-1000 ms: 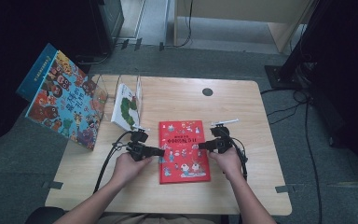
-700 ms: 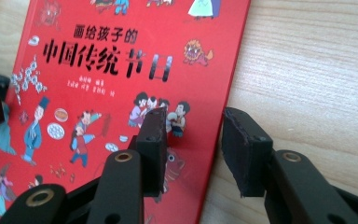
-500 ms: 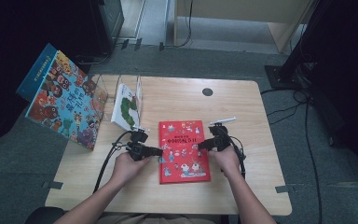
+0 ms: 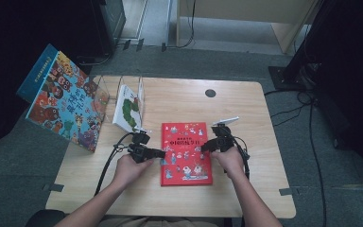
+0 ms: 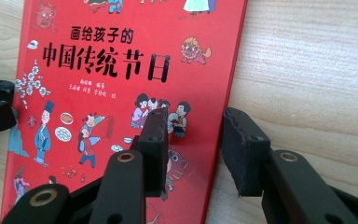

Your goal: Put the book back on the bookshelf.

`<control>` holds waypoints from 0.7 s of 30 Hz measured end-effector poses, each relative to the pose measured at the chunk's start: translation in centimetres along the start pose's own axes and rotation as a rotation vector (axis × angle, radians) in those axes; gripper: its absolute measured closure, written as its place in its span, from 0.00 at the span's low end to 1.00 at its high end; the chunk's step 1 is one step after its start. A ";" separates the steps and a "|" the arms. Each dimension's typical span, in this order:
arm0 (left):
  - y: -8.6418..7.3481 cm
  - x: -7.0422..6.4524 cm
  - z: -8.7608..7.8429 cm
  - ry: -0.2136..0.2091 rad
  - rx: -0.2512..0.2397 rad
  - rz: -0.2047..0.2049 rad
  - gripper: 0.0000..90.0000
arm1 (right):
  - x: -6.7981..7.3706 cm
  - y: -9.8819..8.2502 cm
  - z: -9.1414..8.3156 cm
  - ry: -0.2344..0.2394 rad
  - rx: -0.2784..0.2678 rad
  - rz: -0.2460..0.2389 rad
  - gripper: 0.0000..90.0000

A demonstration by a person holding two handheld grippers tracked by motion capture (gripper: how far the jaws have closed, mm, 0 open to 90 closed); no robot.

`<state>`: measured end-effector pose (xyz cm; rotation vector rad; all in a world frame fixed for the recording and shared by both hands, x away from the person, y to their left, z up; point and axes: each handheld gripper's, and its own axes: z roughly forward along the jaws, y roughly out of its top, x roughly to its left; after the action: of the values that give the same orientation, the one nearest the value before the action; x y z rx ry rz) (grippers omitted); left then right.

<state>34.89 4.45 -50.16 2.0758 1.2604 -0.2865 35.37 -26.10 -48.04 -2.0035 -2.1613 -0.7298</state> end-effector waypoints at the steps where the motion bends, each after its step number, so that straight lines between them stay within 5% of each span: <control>1: 0.0 0.0 0.0 -0.001 0.000 0.000 0.75 | 0.0 0.0 -0.2 0.008 -0.008 0.000 0.70; 14: 0.2 0.0 0.0 -0.033 0.008 -0.020 0.65 | 1.0 0.7 -3.1 0.058 -0.028 -0.038 0.70; 21: 0.2 0.0 0.0 -0.039 0.009 -0.023 0.62 | 2.5 1.3 -5.1 0.088 -0.018 -0.012 0.73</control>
<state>35.08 4.37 -50.08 2.0555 1.2623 -0.3420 35.09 -25.89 -42.27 -1.9303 -2.1275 -0.8259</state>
